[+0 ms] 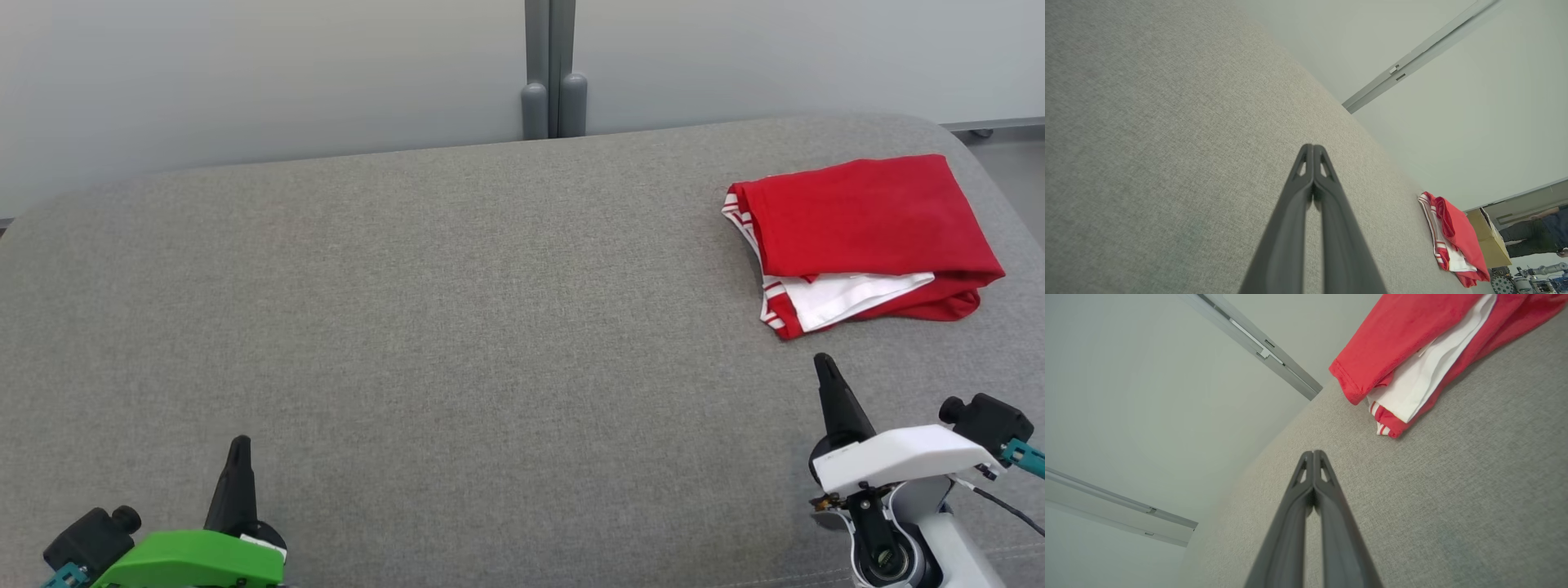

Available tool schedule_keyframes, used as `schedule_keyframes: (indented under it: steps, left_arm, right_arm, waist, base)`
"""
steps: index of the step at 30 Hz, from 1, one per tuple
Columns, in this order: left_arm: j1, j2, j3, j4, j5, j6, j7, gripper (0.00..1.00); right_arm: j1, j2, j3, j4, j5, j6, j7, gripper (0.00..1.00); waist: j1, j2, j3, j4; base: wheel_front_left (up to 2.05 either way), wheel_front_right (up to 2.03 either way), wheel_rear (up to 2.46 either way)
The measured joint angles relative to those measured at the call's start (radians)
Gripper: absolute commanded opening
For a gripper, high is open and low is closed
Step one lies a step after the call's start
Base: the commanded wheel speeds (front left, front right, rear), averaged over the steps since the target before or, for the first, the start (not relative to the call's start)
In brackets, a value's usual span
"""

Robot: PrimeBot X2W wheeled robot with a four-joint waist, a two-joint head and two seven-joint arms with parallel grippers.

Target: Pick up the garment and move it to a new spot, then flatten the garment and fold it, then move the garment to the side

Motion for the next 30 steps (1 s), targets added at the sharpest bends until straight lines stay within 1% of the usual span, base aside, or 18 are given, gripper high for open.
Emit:
schedule_keyframes:
  steps: [1,7,16,19,30]
  left_arm:
    - [-0.002,0.001,0.004,0.004,-0.018,-0.001,0.002,0.00]
    - [-0.013,0.003,0.010,0.011,-0.078,-0.010,0.018,0.00]
    - [-0.035,0.007,0.018,0.035,-0.188,-0.035,0.045,0.00]
    - [-0.040,0.009,0.021,0.040,-0.217,-0.043,0.052,0.00]
    - [-0.057,0.020,0.041,0.068,-0.344,-0.066,0.081,0.00]
  right_arm:
    - [-0.001,0.000,-0.008,0.001,0.025,0.002,0.008,0.00]
    - [-0.002,0.000,-0.024,0.008,0.089,0.014,0.022,0.00]
    - [-0.016,0.000,-0.058,0.017,0.203,0.037,0.046,0.00]
    - [-0.017,0.000,-0.071,0.021,0.243,0.040,0.053,0.00]
    - [-0.019,0.000,-0.110,0.035,0.380,0.071,0.087,0.00]
  waist:
    - [0.0000,0.0000,0.000,0.001]
    - [0.0000,0.0000,-0.001,0.004]
    - [0.0000,0.0000,-0.003,0.009]
    - [0.0000,0.0000,-0.003,0.011]
    - [0.0000,0.0000,-0.005,0.017]
  base:
    - [0.00,0.00,0.00]
    - [0.00,0.00,0.00]
    - [0.00,0.00,0.00]
    - [0.00,0.00,0.00]
    - [0.00,0.00,0.00]
